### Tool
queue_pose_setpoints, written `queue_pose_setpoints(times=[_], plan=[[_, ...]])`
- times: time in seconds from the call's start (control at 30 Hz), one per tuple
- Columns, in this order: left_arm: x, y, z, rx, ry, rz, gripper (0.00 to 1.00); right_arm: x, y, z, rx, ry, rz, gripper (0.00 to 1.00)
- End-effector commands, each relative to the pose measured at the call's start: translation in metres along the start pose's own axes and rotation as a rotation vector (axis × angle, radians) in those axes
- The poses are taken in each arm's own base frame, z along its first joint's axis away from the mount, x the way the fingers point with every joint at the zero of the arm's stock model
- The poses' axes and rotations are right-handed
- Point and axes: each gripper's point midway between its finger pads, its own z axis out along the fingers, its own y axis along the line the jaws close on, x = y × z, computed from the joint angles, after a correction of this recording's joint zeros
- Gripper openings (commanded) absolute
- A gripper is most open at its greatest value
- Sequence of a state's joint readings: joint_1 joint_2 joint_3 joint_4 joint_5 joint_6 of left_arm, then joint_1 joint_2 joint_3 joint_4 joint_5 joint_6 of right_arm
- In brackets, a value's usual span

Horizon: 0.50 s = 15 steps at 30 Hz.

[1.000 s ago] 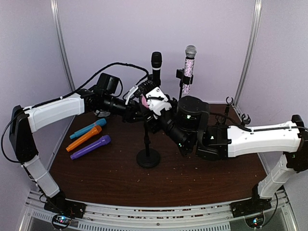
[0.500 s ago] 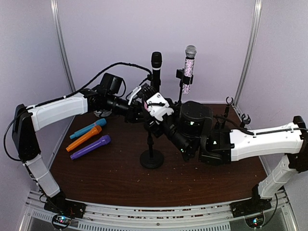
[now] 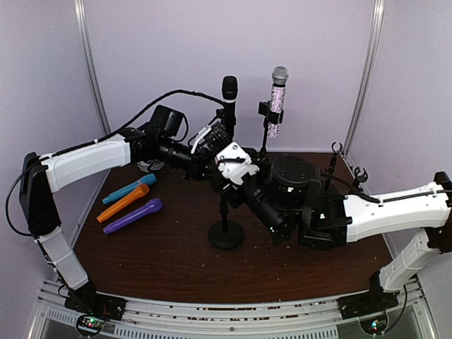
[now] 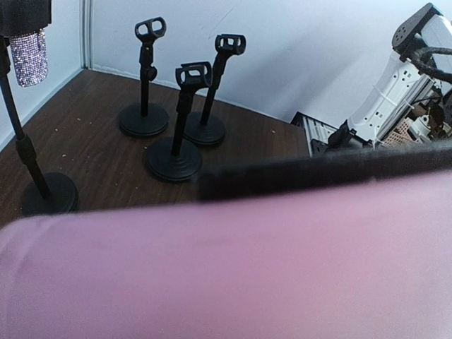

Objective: Remove the microphone from the stand
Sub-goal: Remove the microphone from the microphone stand.

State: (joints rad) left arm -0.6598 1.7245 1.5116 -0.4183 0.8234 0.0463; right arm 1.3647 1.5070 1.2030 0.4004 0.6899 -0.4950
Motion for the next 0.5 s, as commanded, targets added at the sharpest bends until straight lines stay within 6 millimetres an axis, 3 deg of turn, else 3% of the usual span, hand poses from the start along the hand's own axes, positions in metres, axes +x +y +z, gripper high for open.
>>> queue_pose_setpoints(times=[0.0, 0.47], plan=[[0.006, 0.076, -0.019, -0.275, 0.004, -0.057, 0.0, -0.074, -0.021, -0.047, -0.035, -0.196, 0.152, 0.01], [0.012, 0.087, -0.016, -0.308, 0.029, -0.06, 0.0, -0.075, -0.027, -0.074, -0.026, -0.194, 0.158, 0.0]])
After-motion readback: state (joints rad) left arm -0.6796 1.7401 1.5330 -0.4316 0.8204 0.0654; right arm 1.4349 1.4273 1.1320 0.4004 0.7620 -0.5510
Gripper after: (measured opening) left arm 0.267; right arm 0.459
